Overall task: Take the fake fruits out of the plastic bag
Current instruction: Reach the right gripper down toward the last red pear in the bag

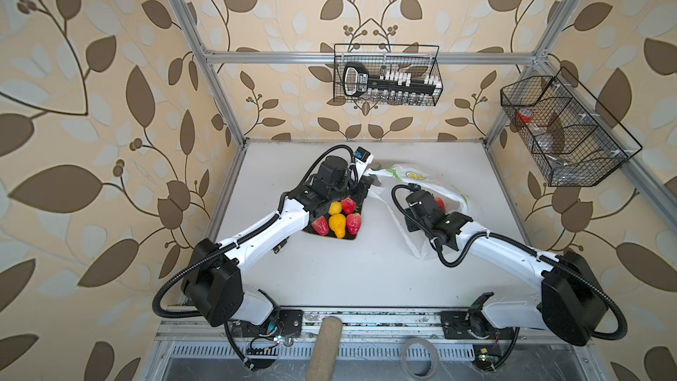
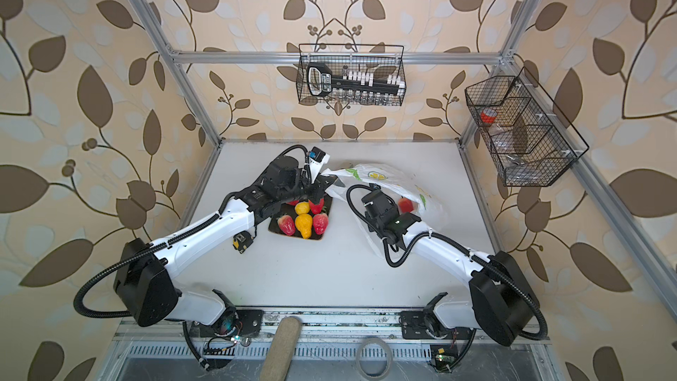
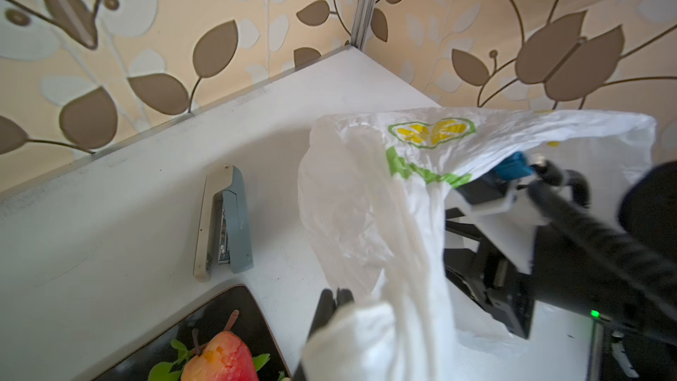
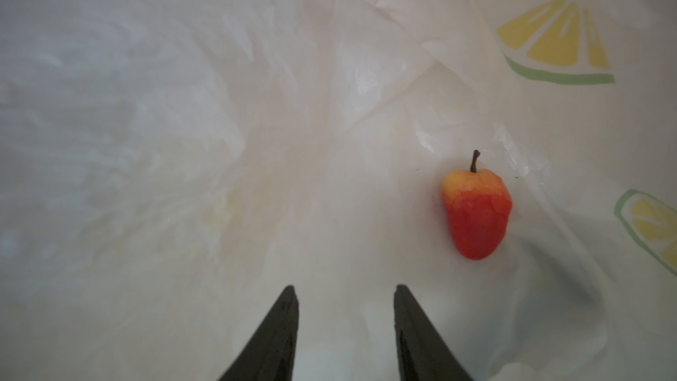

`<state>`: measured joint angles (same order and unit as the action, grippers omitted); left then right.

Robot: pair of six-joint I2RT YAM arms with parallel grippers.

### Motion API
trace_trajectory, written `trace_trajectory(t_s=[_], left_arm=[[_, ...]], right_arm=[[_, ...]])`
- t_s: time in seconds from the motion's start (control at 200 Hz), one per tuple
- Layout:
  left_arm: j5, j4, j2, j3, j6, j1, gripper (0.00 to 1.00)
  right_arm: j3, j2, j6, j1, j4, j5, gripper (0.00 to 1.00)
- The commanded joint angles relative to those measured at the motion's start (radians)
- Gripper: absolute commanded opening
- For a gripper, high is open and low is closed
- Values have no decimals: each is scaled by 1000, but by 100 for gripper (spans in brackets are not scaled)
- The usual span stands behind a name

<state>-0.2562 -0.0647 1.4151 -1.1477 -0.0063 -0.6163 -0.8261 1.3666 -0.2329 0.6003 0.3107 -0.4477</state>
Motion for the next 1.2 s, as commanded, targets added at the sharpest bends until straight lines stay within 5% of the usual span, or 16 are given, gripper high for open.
trace_trajectory(t_s=[0.0, 0.451, 0.716, 1.197], left_arm=[[-61, -24, -44, -19, -38, -7, 0], [-117, -158, -62, -105, -20, -34, 0], [-107, -181, -41, -102, 6, -39, 0], [-91, -201, -15, -108, 6, -39, 0]], right_arm=[[-54, 68, 71, -38, 30, 60, 45], [-67, 171, -173, -236, -62, 60, 60], [-84, 229, -155, -291, -130, 72, 73], [-207, 427, -68, -397, -203, 218, 81]])
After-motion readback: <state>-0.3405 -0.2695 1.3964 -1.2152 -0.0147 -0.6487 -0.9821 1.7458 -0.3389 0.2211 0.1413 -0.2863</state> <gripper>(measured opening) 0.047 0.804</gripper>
